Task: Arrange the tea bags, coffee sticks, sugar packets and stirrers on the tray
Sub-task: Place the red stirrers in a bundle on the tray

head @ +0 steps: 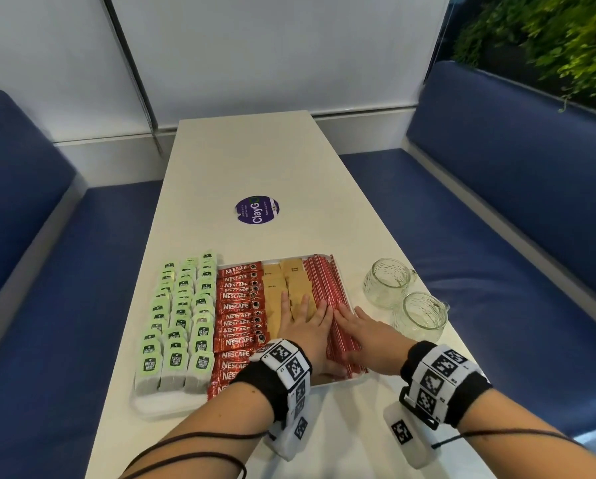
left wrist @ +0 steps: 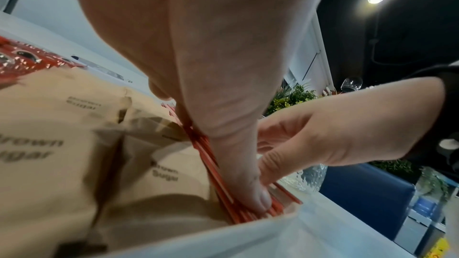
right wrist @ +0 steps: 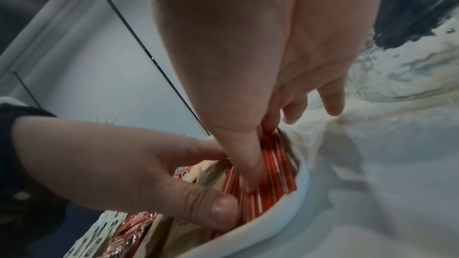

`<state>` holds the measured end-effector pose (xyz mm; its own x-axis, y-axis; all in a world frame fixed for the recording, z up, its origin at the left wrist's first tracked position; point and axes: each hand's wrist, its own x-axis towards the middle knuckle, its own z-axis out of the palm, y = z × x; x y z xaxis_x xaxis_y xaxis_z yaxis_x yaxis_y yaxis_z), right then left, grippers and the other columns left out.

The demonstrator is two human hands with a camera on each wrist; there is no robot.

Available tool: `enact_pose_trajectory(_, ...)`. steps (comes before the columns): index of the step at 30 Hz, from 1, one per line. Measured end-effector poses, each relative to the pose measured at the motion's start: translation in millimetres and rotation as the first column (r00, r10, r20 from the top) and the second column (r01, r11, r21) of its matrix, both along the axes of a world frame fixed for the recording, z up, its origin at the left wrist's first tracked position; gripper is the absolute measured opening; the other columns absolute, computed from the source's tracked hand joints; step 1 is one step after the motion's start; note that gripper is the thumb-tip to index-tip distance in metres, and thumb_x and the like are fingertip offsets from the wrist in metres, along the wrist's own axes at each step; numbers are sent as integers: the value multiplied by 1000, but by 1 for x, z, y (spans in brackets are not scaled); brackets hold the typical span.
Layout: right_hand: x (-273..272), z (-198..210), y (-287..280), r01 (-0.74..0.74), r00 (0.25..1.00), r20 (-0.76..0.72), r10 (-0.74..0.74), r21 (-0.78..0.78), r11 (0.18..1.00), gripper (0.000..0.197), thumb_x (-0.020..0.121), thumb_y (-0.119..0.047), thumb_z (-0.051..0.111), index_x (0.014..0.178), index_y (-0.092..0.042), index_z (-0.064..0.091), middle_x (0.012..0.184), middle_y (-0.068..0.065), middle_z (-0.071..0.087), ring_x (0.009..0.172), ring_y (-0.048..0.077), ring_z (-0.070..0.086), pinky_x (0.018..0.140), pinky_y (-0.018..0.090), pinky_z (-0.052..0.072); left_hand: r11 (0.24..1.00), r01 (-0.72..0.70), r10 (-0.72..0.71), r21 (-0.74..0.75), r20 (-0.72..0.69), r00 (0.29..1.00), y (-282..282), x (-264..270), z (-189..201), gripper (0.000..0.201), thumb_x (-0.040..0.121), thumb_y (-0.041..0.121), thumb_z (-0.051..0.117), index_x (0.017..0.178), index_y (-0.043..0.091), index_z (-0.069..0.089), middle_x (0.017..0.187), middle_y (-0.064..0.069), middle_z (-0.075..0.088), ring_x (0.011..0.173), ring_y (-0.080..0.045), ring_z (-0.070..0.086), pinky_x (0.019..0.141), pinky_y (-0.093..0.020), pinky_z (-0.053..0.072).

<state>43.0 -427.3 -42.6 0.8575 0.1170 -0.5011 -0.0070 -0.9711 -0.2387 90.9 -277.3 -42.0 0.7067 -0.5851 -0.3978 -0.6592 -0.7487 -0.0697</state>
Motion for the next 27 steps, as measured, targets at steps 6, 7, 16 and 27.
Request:
enact_pose_trajectory(6,25,14,4,100,985,130,-112,93,991,71,101,-27,44,155,-15,1,163,2,-4,150,23,-2,122,38,11,1000,4,-4,-11,3,1000,-1,1,-2,125,70,87,46,156,16,-10,164,-4,-10,148,-31,-22,96,-66,-35)
enact_pose_trajectory(7,29,14,5,117,986,105,-129,109,987,71,101,-26,44,155,-14,0,163,4,-3,150,24,-2,122,36,9,1000,9,-9,-2,3,1000,0,1,-2,125,70,87,47,156,16,-9,164,-4,-10,148,-31,-22,97,-66,-34)
enact_pose_trajectory(16,24,7,-2,141,987,54,-152,163,977,79,97,-36,52,156,-17,3,163,2,-3,150,23,1,120,33,9,1000,-2,1,-24,-22,1000,2,5,-3,130,66,91,46,155,18,-15,163,-2,-17,147,-31,-25,97,-64,-36)
enact_pose_trajectory(27,-4,1,-11,87,994,-84,-69,237,968,108,87,-29,70,153,-26,-15,160,-6,-21,149,17,-11,122,40,12,999,-22,23,24,-42,999,5,4,-1,133,65,91,48,154,17,-18,161,-1,-23,144,-31,-31,101,-67,-31)
